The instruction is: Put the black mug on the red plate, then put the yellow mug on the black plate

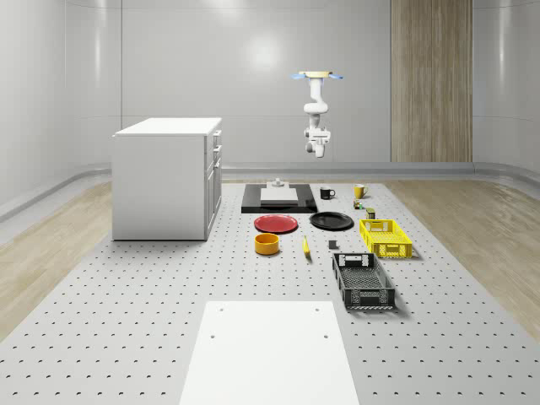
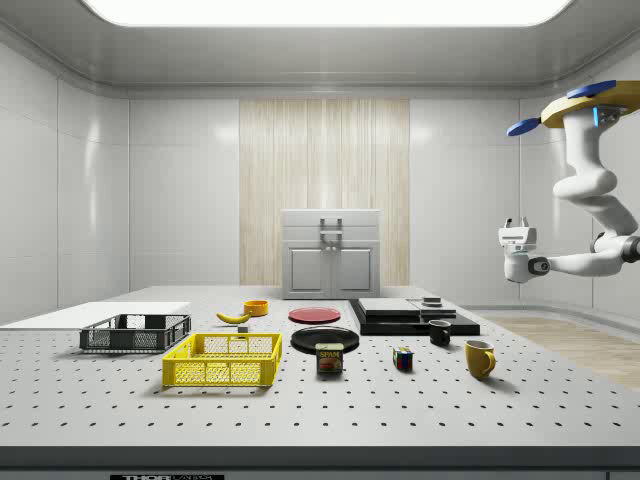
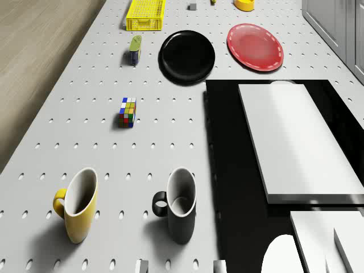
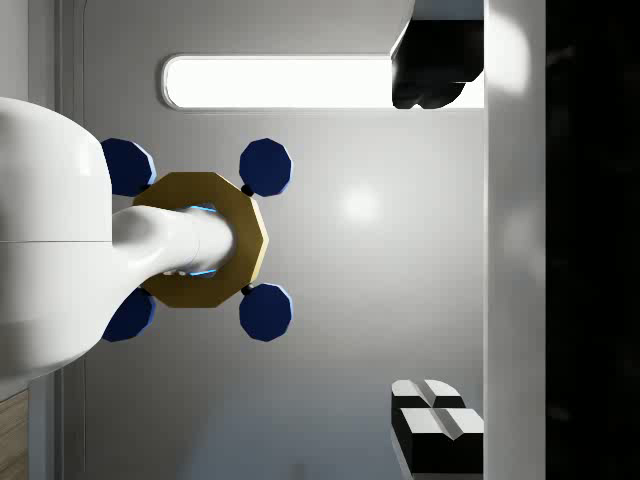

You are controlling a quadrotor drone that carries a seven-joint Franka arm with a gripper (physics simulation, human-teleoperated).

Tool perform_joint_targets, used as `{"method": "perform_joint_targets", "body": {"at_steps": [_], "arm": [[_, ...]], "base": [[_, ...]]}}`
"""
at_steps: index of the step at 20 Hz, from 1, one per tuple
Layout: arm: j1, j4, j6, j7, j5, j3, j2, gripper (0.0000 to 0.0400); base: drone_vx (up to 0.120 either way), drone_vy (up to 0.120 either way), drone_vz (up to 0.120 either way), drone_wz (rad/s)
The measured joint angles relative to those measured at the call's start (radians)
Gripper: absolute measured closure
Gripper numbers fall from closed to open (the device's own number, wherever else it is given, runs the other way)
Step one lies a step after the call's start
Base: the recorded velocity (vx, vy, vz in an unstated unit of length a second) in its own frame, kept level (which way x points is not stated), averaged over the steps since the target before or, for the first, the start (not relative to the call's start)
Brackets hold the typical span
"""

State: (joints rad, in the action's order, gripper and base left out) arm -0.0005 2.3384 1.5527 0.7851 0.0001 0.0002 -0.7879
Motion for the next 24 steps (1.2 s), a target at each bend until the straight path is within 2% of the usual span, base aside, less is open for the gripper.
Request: {"method": "perform_joint_targets", "body": {"at_steps": [6,9,11,15,24], "arm": [[-0.003,-0.128,-0.098,-0.002,0.001,0.001,0.025,0.0000],[-0.004,-0.189,-0.135,-0.002,0.001,0.002,0.047,0.0000],[-0.004,-0.222,-0.154,-0.002,0.002,0.002,0.059,0.0000],[-0.005,-0.266,-0.178,-0.002,0.002,0.003,0.076,0.0000],[-0.007,-0.295,-0.191,-0.003,0.002,0.004,0.085,0.0000]], "base": [[0.000,0.000,0.000,0.000],[0.000,0.000,0.000,0.000],[0.000,-0.120,0.000,0.000],[0.020,-0.120,0.000,0.000],[0.120,-0.111,0.000,0.000]]}}
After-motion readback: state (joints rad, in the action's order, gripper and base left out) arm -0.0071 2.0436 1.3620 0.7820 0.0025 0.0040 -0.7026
